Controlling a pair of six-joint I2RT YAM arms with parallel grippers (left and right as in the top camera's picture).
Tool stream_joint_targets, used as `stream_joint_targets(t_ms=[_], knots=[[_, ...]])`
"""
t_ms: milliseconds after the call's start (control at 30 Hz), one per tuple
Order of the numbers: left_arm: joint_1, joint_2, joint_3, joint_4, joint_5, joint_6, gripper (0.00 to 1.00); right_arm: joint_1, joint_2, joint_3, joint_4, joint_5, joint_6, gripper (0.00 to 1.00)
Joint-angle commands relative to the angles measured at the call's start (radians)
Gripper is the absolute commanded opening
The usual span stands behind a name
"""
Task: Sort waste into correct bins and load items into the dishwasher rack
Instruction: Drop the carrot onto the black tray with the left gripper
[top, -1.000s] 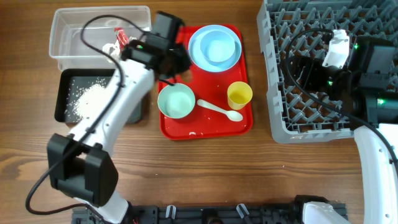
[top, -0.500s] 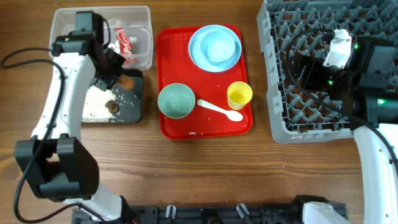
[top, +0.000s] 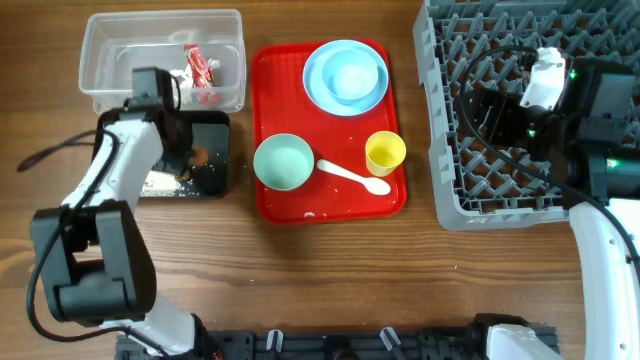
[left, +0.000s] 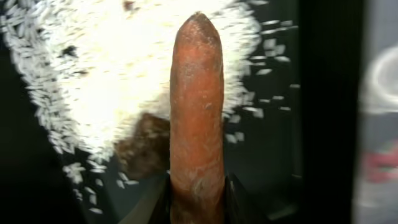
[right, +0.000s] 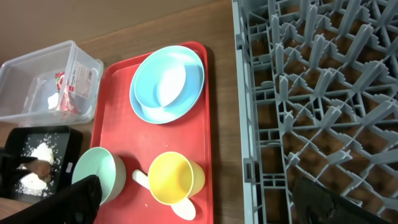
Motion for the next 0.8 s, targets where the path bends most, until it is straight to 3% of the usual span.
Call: stream_joint_targets(t_ms=[0,100,167,267,400,467,567,633,767], knots=[[0.002,-0.017,-0.059,0.028,-0.039,-0.024,0.29,0.007,0.009,0.016,0.004,0.011,0.004,1.0],[0.002,-0.018,-0.06,0.025,-0.039,-0.016,0.41,0.007,0.009,0.016,0.008,0.011,0.004,1.0],[0.002,-0.019,-0.058,0.026,-0.038,-0.011,0.56,0.007,0.009,0.016,0.009,0.011,0.003,1.0],[0.002,-0.051,-0.02,0.018,0.011,0.127,0.77,0.007,0.009,0.016,0.009,0.011,0.003,1.0],[0.002,-0.175,0.052,-0.028,0.018,0.198,0.86,0.007,0.009,0.016,0.01,0.011,0.003,1.0],[0.002,-0.283,0.065,-0.015,0.071,0.266,0.99,0.007,0.009,0.016,0.01,0.011,0.004,1.0],[-0.013,-0.392,0.065,0.12,0.362,0.667,1.0,0.007,0.009,0.016,0.015,0.011,0.004,1.0],[-0.052,-0.416,0.065,0.156,0.457,0.774,1.0,0.007,0.009,0.016,0.031,0.011,0.005,1.0],[-0.195,-0.352,0.065,0.157,0.453,0.877,0.99,0.007,0.009,0.016,0.041,0.011,0.005,1.0]])
